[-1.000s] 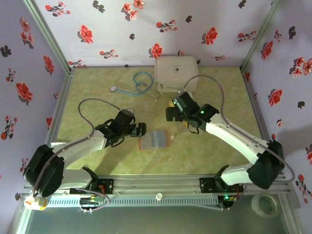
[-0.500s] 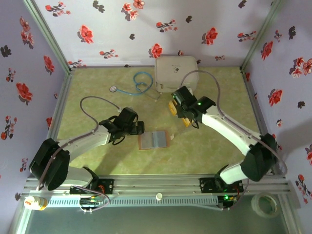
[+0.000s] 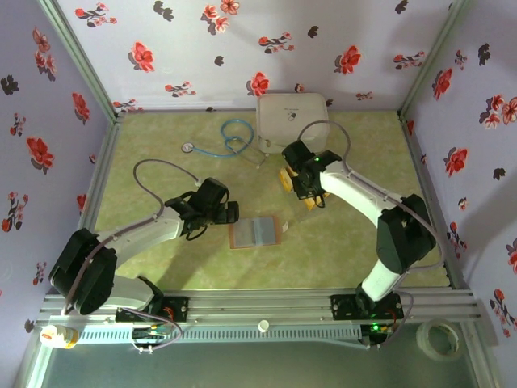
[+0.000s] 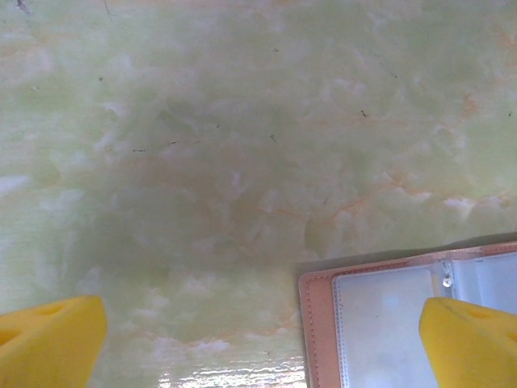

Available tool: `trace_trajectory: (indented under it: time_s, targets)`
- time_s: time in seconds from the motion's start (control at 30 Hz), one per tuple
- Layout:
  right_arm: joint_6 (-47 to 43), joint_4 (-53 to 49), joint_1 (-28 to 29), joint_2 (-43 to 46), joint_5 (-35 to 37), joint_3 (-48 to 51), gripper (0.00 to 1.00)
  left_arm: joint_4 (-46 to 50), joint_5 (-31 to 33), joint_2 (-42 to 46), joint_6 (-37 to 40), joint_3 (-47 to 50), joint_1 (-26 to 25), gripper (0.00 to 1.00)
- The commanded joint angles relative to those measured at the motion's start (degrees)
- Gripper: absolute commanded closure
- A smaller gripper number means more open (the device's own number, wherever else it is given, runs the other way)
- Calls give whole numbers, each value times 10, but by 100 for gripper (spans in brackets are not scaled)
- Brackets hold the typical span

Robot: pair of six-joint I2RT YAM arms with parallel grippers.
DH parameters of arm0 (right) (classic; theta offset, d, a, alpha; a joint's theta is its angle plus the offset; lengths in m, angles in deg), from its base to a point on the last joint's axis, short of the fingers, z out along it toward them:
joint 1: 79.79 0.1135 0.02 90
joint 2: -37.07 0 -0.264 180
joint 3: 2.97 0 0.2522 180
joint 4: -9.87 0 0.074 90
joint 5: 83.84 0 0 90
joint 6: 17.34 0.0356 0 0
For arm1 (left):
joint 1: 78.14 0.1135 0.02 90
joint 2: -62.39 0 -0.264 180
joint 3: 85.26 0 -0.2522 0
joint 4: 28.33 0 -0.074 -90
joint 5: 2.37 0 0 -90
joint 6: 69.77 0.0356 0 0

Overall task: Put the credit cards into the card holder
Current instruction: Pick up the credit card from the storage box.

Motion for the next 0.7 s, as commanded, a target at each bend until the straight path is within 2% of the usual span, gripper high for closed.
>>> trace_trajectory:
  time_s: [0.0, 0.67]
  targets:
    - [-9, -10, -4, -19, -3, -18, 84, -2, -1, 8, 7, 7, 5, 0]
    - [-18, 3, -7, -59, -13, -21, 87, -11, -5, 7, 10, 21, 13, 0]
